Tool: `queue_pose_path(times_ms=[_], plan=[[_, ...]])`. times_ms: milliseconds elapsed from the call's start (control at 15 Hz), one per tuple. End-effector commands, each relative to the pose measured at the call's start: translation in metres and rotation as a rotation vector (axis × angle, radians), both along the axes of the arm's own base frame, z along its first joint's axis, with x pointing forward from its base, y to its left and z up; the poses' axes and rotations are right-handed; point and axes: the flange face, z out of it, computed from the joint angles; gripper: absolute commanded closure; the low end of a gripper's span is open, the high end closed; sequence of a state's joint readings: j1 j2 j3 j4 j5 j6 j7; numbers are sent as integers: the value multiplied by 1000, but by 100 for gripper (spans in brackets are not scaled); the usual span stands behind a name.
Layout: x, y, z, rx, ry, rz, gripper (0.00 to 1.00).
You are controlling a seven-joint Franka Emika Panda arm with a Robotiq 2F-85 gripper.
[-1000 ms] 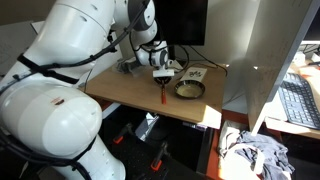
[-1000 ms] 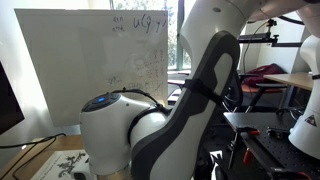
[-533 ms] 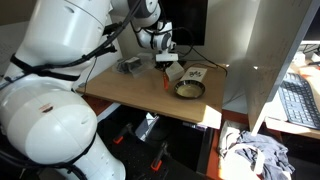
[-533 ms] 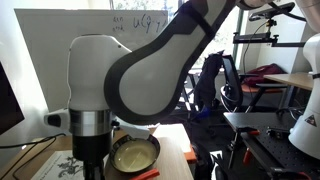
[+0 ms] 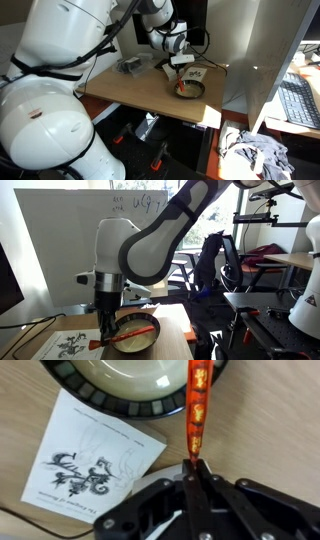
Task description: Pick up the red object and place it in the bowl
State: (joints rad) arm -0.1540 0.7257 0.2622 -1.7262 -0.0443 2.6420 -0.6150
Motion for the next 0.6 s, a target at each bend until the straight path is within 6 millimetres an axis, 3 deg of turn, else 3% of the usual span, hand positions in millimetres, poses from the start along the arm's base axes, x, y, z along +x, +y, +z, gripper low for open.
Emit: queue_pose_path(times_ms=[0, 267, 333, 400, 533], plan=[[-1, -20, -8, 11, -34, -9, 98], [-1, -40, -18, -4, -58, -49, 96], [-3, -45, -21, -12, -63, -54, 69], [-5, -49, -22, -17, -61, -60, 67], [-10, -55, -22, -34, -60, -64, 53]])
